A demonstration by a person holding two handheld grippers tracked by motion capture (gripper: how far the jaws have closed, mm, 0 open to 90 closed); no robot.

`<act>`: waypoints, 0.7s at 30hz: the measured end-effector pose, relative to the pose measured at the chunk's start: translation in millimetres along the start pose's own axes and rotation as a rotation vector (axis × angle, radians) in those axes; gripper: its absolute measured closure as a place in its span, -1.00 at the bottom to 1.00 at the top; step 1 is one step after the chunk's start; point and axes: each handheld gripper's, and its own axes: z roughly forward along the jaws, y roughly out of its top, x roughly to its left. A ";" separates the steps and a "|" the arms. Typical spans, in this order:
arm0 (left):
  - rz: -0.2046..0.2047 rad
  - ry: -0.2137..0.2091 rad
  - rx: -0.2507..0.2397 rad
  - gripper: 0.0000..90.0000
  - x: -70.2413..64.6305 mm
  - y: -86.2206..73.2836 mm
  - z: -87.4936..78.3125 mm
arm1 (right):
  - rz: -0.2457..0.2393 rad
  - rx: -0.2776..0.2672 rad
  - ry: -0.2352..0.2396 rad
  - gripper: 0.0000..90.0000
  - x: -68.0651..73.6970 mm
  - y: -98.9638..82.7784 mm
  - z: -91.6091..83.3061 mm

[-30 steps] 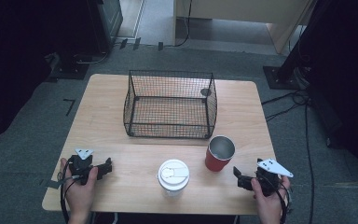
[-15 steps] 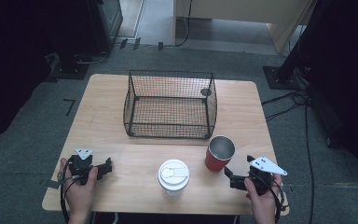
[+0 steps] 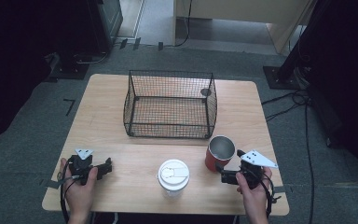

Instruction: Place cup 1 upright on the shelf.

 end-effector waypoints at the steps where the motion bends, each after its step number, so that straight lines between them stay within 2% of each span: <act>1: -0.001 -0.001 -0.001 -1.00 0.0 0.0 0.0 | -0.001 -0.001 0.002 -1.00 0.8 1.2 1.7; 8: -0.004 -0.002 -0.002 -1.00 0.2 0.0 -0.1 | 0.001 -0.004 0.005 -1.00 6.9 7.1 14.3; 21: -0.007 -0.008 -0.005 -1.00 1.2 -0.2 -0.4 | 0.013 -0.009 -0.032 -1.00 11.4 12.1 31.4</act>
